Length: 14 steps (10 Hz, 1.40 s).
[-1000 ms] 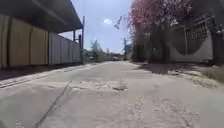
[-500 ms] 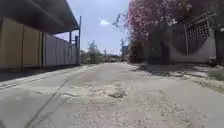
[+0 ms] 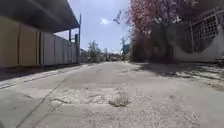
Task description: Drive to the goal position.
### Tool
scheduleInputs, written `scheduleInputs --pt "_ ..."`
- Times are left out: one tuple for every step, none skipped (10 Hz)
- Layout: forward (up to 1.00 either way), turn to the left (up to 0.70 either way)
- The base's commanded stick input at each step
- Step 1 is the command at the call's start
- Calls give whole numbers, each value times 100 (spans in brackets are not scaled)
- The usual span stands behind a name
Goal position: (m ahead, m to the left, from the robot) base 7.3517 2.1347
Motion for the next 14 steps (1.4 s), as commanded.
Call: scheduleInputs --pt "70 0" --pt "70 -27" --pt "70 -35" --pt "70 -35" --pt "70 -12" --pt "70 0" --pt "70 0" --pt "70 -25" --pt "70 -35" --pt "70 -35" --pt "70 0" --pt "70 0" --pt "70 0" --pt "70 0"
